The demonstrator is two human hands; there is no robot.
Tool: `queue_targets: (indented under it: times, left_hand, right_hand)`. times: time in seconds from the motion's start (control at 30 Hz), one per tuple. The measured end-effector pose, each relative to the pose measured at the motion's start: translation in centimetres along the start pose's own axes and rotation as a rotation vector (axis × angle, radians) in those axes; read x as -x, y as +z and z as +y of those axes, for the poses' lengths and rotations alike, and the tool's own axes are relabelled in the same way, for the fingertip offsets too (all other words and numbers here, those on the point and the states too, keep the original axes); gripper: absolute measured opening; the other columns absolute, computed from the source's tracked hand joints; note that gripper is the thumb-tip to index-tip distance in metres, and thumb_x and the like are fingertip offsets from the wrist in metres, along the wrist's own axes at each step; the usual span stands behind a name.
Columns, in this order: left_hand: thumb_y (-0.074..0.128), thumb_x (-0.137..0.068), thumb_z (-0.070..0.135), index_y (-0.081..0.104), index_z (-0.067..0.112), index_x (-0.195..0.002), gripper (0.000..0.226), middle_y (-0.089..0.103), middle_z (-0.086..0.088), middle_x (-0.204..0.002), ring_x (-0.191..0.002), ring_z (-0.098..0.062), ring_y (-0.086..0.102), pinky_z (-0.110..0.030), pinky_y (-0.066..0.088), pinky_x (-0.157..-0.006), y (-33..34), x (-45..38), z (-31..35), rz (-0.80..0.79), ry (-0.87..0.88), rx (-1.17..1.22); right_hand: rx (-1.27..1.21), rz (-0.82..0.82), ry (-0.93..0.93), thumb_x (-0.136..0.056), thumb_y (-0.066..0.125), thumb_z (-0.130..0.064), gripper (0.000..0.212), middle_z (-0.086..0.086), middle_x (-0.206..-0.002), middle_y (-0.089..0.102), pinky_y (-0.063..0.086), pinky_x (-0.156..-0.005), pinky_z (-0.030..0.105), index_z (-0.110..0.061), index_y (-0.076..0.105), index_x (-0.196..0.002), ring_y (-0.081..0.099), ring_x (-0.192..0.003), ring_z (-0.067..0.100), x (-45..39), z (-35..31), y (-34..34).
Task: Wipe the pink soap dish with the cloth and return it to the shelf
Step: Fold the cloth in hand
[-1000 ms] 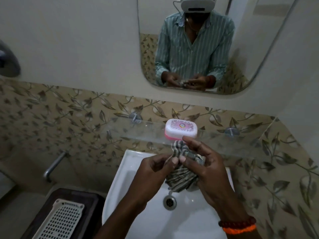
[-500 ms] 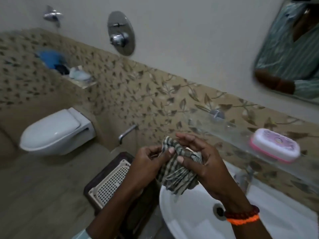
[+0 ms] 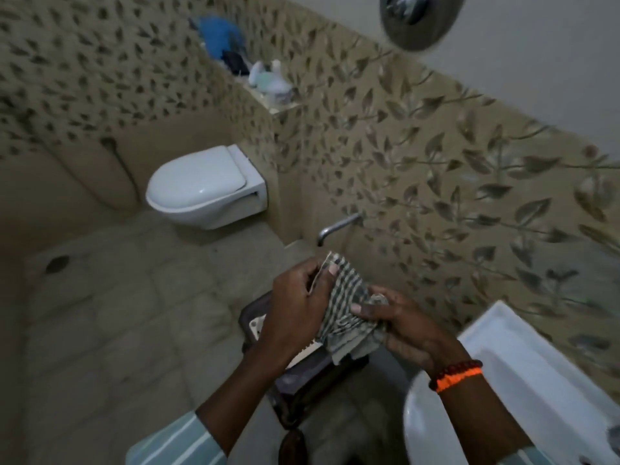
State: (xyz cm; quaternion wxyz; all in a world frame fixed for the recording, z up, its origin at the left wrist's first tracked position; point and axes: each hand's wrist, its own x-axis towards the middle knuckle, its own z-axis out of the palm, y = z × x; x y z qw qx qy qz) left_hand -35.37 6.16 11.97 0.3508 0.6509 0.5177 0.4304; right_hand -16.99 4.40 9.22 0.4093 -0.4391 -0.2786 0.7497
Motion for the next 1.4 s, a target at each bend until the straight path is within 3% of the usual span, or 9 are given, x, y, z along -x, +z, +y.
queue_targets:
  times: [0.17,0.33,0.43,0.6,0.7,0.83,1.07,1.27,1.4]
  left_hand:
    - [0.052,-0.107,0.023,0.068,0.004,-0.086,0.032,0.069,-0.008,-0.076,-0.070,-0.019,0.066,-0.036,0.051,-0.063,0.5,0.6,-8.4,0.009,-0.161,-0.037]
    - [0.051,-0.107,0.024,0.066,0.024,-0.086,0.026,0.071,-0.003,-0.079,-0.071,-0.010,0.064,-0.013,0.046,-0.061,3.4,2.7,-17.5,0.159,-0.445,-0.030]
    - [0.049,-0.108,0.021,0.050,0.043,-0.081,0.035,0.061,0.008,-0.070,-0.064,0.002,0.055,-0.011,0.040,-0.054,6.1,3.2,-22.7,0.235,-0.567,-0.070]
    - [0.046,-0.109,0.022,0.064,0.004,-0.094,0.029,0.063,-0.001,-0.079,-0.073,-0.016,0.058,-0.010,0.037,-0.054,9.7,3.6,-30.9,0.237,-0.751,-0.103]
    - [0.045,-0.109,0.023,0.063,0.002,-0.094,0.032,0.066,-0.009,-0.082,-0.076,-0.023,0.062,-0.027,0.035,-0.060,11.0,3.2,-34.7,0.227,-0.776,-0.151]
    - [0.045,-0.109,0.020,0.062,-0.003,-0.091,0.033,0.070,-0.021,-0.084,-0.077,-0.031,0.066,-0.030,0.037,-0.062,11.6,2.7,-38.3,0.202,-0.772,-0.247]
    - [0.046,-0.105,0.013,0.065,-0.001,-0.094,0.026,0.071,-0.020,-0.089,-0.081,-0.034,0.069,-0.043,0.058,-0.069,11.9,2.2,-40.4,0.150,-0.842,-0.391]
    - [0.052,-0.103,0.025,0.062,-0.001,-0.113,0.029,0.070,-0.020,-0.106,-0.094,-0.035,0.070,-0.040,0.056,-0.075,11.5,1.6,-39.2,0.027,-0.924,-0.541]
    - [0.048,-0.104,0.031,0.058,0.002,-0.121,0.035,0.066,-0.019,-0.119,-0.103,-0.035,0.068,-0.044,0.056,-0.083,10.5,1.7,-36.3,-0.009,-0.882,-0.606]
  right_hand:
    - [0.075,-0.041,0.355,-0.084,0.056,0.013,0.044,0.032,-0.127,0.056,0.041,-0.103,0.060,0.009,0.052,-0.127,0.052,-0.119,0.048,-7.6,5.5,-3.1]
    - [0.310,0.237,0.443,-0.074,0.052,0.020,0.033,0.015,-0.075,0.069,0.054,-0.050,0.028,-0.001,0.064,-0.096,0.068,-0.058,0.021,-15.4,9.9,-6.6]
    - [0.510,0.376,0.383,-0.069,0.063,0.013,0.038,0.023,-0.088,0.071,0.058,-0.061,0.039,-0.001,0.066,-0.105,0.068,-0.071,0.027,-20.1,13.0,-9.3]
    - [0.848,0.377,0.335,-0.067,0.071,0.011,0.039,0.006,-0.072,0.067,0.049,-0.047,0.021,-0.001,0.070,-0.104,0.059,-0.051,0.005,-25.5,16.0,-11.6]
    - [0.919,0.365,0.316,-0.070,0.071,0.012,0.043,0.020,-0.085,0.070,0.058,-0.059,0.029,0.004,0.065,-0.111,0.064,-0.063,0.018,-28.0,17.8,-12.8]
    - [0.899,0.386,0.277,-0.075,0.064,0.021,0.035,0.034,-0.095,0.066,0.048,-0.041,0.015,0.015,0.061,-0.109,0.058,-0.057,0.018,-30.0,19.9,-13.3]
    - [1.119,0.442,0.196,-0.070,0.062,0.010,0.014,0.031,-0.082,0.070,0.059,-0.067,0.045,0.008,0.070,-0.081,0.064,-0.070,0.025,-31.6,20.9,-14.1]
    - [1.333,0.452,0.202,-0.074,0.058,-0.008,0.023,0.013,-0.099,0.069,0.045,-0.069,0.025,-0.010,0.069,-0.094,0.065,-0.090,0.031,-29.8,20.4,-13.2]
    - [1.470,0.486,0.046,-0.082,0.056,-0.012,0.017,0.018,-0.096,0.070,0.049,-0.067,0.035,-0.008,0.070,-0.090,0.065,-0.089,0.035,-27.6,19.2,-10.7]
